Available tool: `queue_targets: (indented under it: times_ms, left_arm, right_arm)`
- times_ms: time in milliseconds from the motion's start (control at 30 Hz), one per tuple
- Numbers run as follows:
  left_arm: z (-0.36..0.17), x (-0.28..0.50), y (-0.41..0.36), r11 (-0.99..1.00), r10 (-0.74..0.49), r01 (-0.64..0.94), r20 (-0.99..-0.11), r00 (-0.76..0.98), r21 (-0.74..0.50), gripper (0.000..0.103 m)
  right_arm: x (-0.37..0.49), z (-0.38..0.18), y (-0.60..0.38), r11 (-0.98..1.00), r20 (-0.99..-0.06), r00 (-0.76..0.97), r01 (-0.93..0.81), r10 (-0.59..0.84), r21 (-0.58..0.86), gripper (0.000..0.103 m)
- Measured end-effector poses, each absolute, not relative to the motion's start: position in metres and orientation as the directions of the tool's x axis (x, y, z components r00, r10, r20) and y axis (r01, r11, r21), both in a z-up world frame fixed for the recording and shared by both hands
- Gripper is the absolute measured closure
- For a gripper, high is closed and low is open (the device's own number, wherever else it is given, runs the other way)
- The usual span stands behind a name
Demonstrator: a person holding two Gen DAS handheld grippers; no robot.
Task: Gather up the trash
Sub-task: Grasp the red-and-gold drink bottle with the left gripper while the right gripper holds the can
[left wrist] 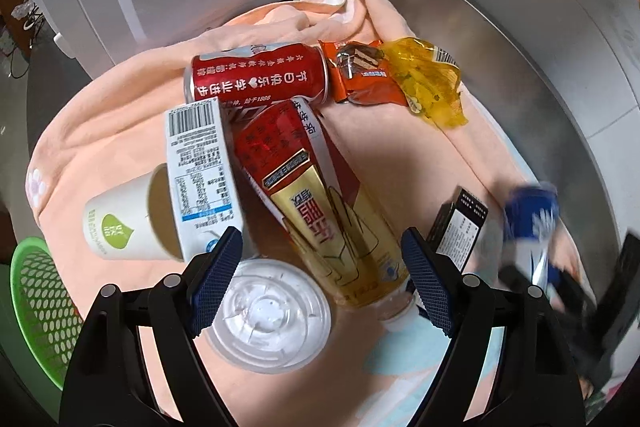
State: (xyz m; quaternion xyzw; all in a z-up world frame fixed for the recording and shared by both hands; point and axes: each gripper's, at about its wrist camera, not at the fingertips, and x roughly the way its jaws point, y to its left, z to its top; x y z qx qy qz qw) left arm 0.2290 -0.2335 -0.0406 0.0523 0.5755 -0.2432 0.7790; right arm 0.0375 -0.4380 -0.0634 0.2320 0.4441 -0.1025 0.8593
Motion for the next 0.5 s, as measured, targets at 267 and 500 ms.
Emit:
queue_targets:
  times_ms: [267, 500]
  left_arm:
    - [-0.047, 0.239, -0.241, 0.869, -0.342, 0.436, -0.922, 0.183, -0.235, 0.024]
    - [-0.060, 0.240, -0.251, 0.850, -0.362, 0.446, -0.926, 0.109, -0.280, 0.024]
  right_arm:
    - [0.007, -0.080, -0.435, 0.847, -0.819, 0.574, 0.435, 0.001, 0.306, 0.027]
    - [-0.011, -0.089, -0.438, 0.824, -0.816, 0.579, 0.459, 0.008, 0.333, 0.031]
